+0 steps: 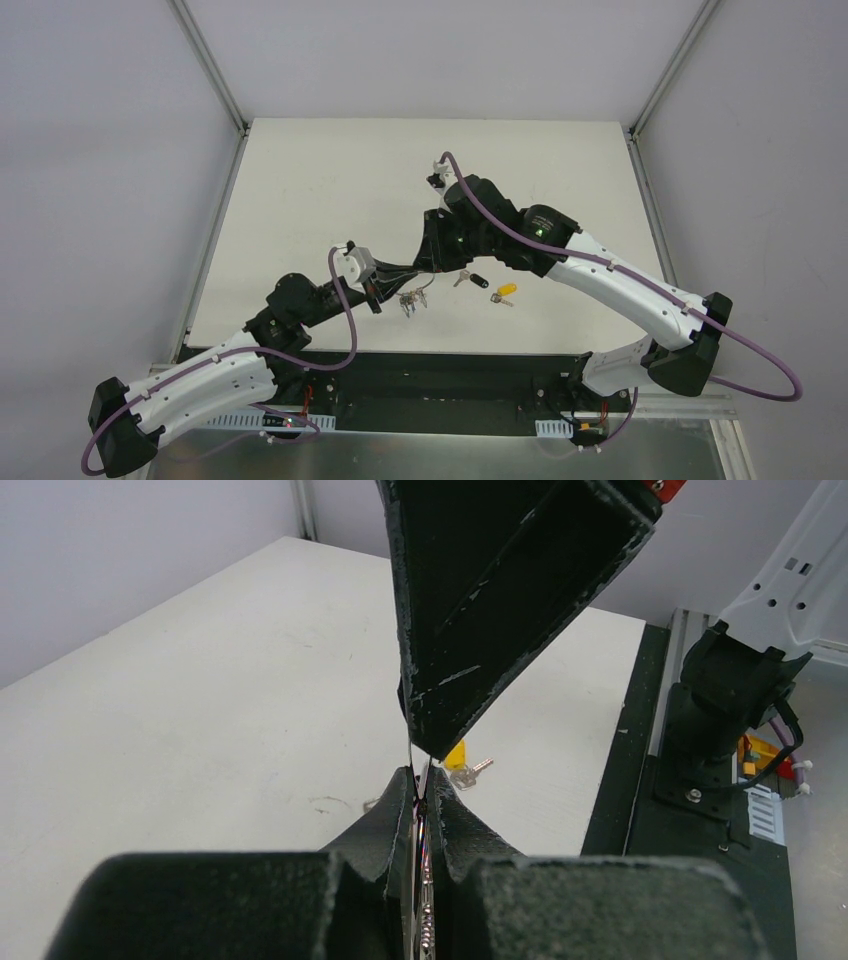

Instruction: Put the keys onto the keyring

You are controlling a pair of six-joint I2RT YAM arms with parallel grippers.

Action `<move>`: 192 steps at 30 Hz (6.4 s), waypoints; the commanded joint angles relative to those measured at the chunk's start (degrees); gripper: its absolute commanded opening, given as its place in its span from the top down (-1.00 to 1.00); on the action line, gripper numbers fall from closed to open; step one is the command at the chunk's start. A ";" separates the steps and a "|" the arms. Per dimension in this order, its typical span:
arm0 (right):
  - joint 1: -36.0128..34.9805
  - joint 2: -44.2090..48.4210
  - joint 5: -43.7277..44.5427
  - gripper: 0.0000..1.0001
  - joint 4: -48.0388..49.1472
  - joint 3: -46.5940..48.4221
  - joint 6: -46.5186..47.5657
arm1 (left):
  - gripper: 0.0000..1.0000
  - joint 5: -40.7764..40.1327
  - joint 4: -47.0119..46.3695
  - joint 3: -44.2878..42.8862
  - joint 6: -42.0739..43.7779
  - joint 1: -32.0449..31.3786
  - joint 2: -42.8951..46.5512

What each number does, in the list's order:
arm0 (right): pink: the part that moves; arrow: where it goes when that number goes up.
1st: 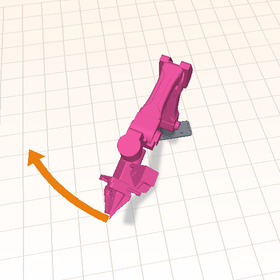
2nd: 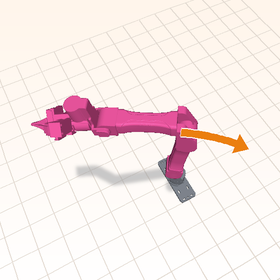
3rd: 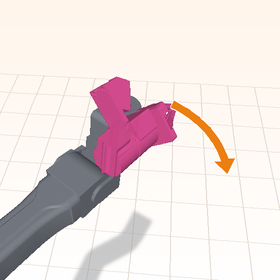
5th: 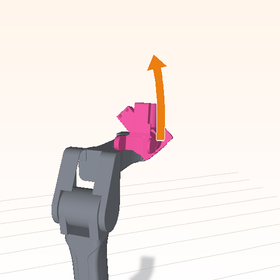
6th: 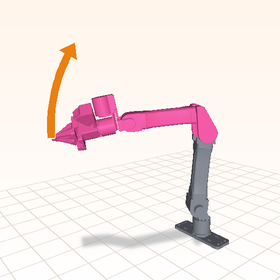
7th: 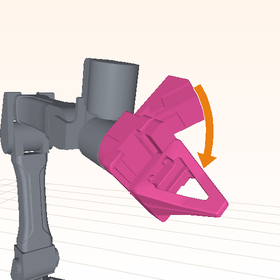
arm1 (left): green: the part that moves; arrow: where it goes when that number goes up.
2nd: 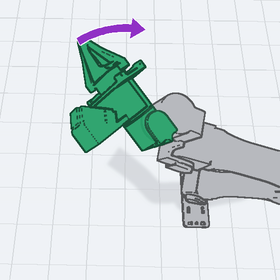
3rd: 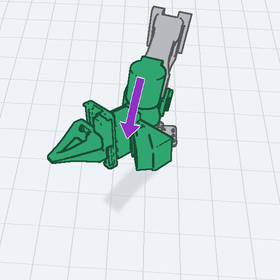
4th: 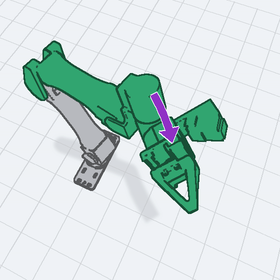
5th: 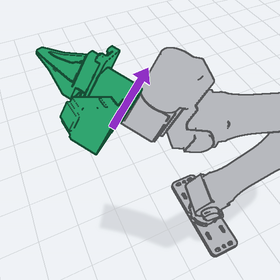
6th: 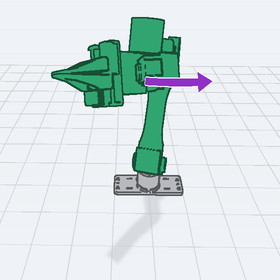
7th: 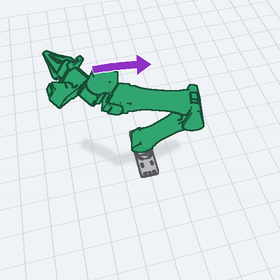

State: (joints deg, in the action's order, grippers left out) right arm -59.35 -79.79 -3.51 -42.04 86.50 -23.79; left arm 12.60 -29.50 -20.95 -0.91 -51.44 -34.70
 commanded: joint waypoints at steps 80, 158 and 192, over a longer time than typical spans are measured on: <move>24.18 4.64 14.41 0.43 14.88 -45.14 -20.07 | 1.00 -6.70 7.17 -0.67 0.20 -0.28 8.74; 22.01 28.46 -36.26 1.00 68.31 -52.13 -22.06 | 1.00 -6.69 5.81 0.15 0.38 -0.34 12.47; 11.22 14.27 -35.76 1.00 109.36 -57.05 -40.75 | 1.00 5.71 -10.31 3.99 1.45 -0.37 13.88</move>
State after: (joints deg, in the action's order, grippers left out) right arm -47.13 -65.56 -39.68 59.40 29.41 -62.72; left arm 14.87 -32.21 -16.84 0.91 -51.44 -21.23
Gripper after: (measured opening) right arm 0.004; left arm 0.011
